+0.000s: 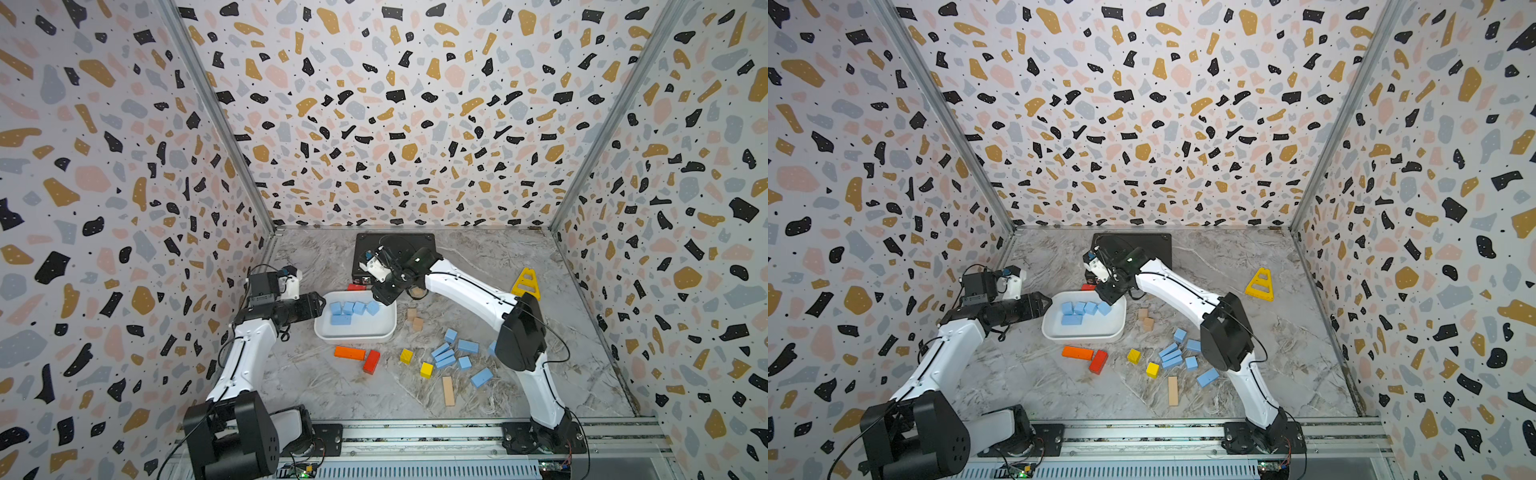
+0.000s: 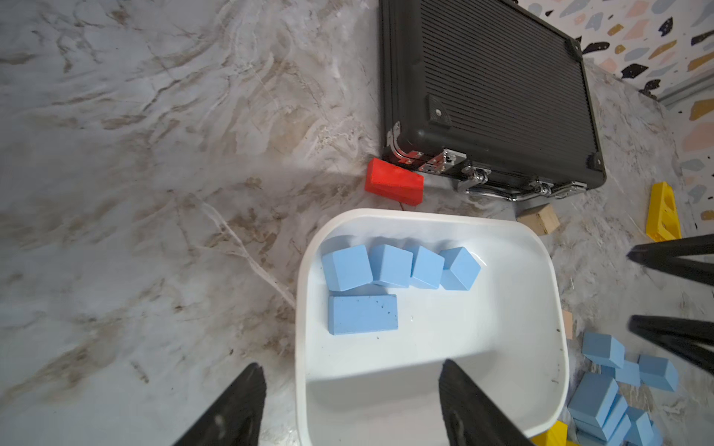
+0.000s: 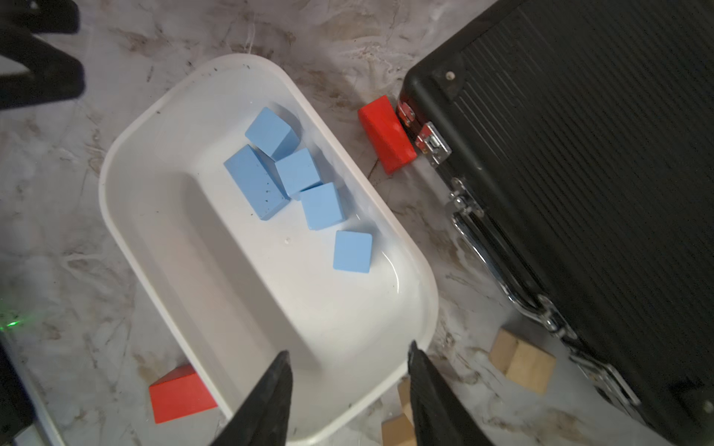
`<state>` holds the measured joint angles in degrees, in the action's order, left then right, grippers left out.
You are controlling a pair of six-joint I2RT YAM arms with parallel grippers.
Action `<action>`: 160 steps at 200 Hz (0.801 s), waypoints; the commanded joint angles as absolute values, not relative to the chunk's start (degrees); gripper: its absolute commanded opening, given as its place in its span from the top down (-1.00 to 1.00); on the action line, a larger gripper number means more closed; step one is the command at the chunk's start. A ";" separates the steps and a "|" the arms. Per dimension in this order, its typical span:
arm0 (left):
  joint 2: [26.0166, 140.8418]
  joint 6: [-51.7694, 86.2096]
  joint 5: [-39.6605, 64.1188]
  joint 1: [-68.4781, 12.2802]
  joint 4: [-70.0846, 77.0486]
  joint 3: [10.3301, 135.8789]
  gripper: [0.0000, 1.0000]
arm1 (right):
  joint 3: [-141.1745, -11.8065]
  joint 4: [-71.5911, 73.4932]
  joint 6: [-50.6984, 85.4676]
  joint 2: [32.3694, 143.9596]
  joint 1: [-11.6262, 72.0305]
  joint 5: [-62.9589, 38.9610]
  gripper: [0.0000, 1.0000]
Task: Pick out the blue building blocks
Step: Place the building block in the storage box, then pick up the building block from the center of the board.
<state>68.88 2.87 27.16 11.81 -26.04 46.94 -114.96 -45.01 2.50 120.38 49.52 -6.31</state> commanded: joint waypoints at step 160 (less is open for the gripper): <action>101.56 -60.68 26.23 -30.89 -50.93 82.98 -0.39 | -48.08 -17.56 26.81 72.79 11.50 -25.27 -0.01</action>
